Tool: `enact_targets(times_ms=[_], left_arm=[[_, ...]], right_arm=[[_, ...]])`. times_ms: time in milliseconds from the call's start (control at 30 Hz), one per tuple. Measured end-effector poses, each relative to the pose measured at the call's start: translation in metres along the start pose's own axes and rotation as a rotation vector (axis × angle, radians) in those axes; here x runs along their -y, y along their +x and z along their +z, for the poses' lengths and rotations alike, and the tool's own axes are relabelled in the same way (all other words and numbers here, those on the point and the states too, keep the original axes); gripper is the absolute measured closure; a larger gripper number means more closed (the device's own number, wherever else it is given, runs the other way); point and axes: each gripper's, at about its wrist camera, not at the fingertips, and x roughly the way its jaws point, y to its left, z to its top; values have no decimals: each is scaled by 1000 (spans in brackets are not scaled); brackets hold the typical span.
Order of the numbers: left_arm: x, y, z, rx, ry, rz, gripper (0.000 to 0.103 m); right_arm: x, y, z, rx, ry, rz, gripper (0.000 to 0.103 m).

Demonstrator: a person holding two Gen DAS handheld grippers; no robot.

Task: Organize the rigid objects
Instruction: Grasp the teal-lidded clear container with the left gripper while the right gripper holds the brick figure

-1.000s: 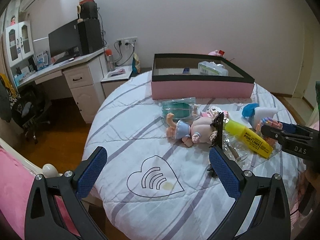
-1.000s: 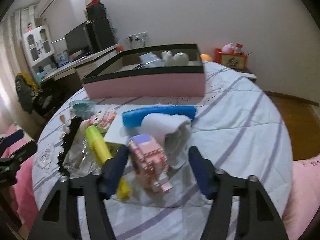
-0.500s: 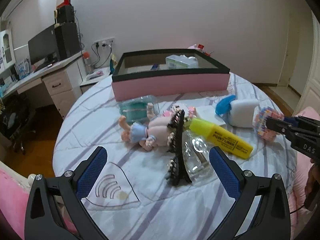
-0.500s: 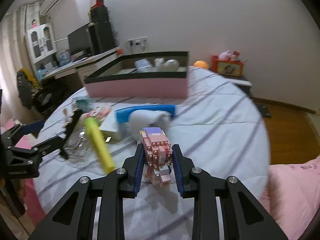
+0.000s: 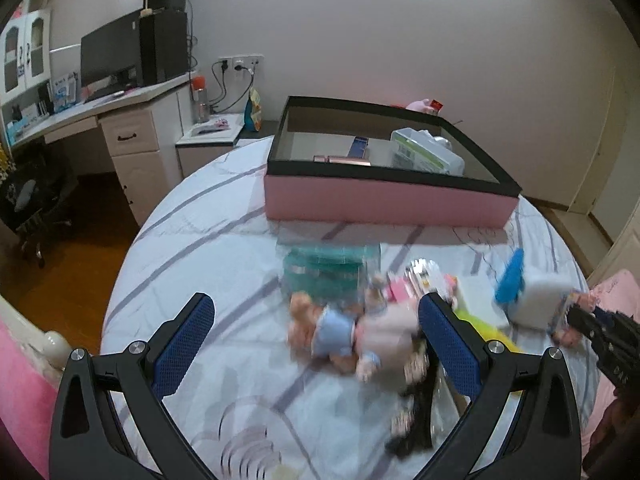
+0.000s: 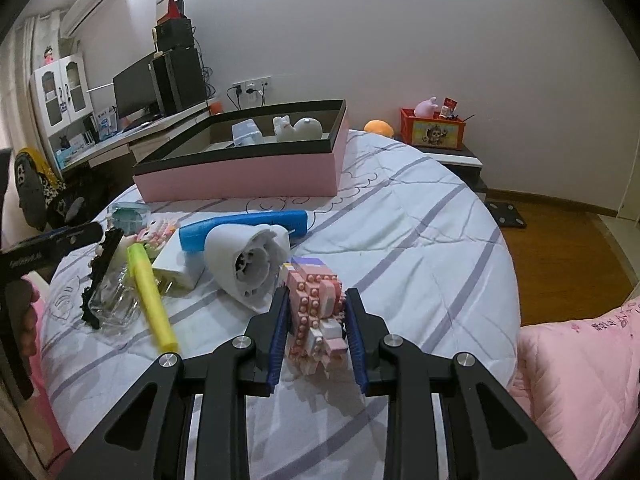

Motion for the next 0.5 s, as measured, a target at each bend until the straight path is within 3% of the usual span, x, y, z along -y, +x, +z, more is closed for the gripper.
enact_targets(times_ms=[167,367,400,467,500], left_arm=[[-3,28,15,-40,-3,31,0],[-3,57,22,-106,8,10,2],[-2,59,22,-109,11,-4,6],[0,62,22,-124,17,-64,30],[1,63,21,-125,24,-63,30]], right_arm=[[3,6,5,6,6,-2,75],[8,14,11,4,24,18,73],[8,15,12,3,24,21,72],[9,18,13,-1,27,29,72],[9,19,14,-1,32,35,72]])
